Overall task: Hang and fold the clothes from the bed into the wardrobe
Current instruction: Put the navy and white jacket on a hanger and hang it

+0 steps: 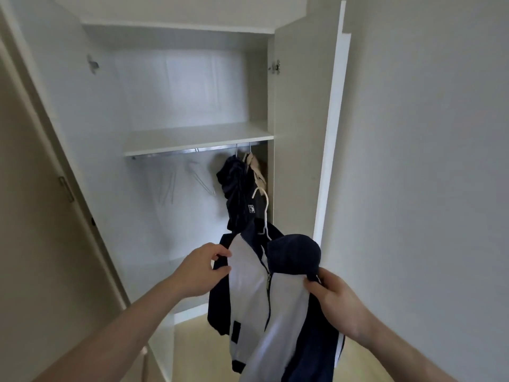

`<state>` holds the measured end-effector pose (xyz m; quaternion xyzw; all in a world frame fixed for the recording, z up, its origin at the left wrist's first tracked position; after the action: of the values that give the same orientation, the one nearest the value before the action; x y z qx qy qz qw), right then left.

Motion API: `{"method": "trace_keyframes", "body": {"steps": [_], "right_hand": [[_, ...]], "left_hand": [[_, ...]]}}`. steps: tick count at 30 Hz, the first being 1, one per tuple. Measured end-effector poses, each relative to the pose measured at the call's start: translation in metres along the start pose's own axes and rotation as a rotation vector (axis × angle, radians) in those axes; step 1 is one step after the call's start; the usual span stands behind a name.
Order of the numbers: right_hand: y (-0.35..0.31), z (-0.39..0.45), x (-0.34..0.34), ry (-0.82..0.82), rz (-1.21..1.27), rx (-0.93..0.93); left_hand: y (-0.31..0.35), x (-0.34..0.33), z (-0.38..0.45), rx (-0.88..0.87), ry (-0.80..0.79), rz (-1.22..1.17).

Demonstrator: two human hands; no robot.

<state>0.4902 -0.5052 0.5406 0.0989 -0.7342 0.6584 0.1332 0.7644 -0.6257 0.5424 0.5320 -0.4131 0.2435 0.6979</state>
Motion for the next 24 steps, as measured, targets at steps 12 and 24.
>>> {"method": "trace_keyframes", "body": {"steps": [12, 24], "right_hand": [[-0.015, 0.234, -0.031, -0.126, 0.058, -0.044], [-0.027, 0.399, -0.091, -0.106, 0.139, -0.111]], "left_hand": [[-0.066, 0.044, 0.125, 0.207, 0.178, -0.004], [-0.167, 0.059, 0.253, 0.288, 0.168, -0.105]]}}
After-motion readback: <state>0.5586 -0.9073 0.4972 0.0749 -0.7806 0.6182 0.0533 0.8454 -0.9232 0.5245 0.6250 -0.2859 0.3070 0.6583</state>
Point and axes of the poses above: each hand's wrist, its own z-axis towards the middle knuckle, its own x-axis out of the back of the hand, y = z × x, the point moved 7 cm from there along z, towards the middle knuckle, and after that the axes turned 2 degrees about z, right-handed, at the moved point
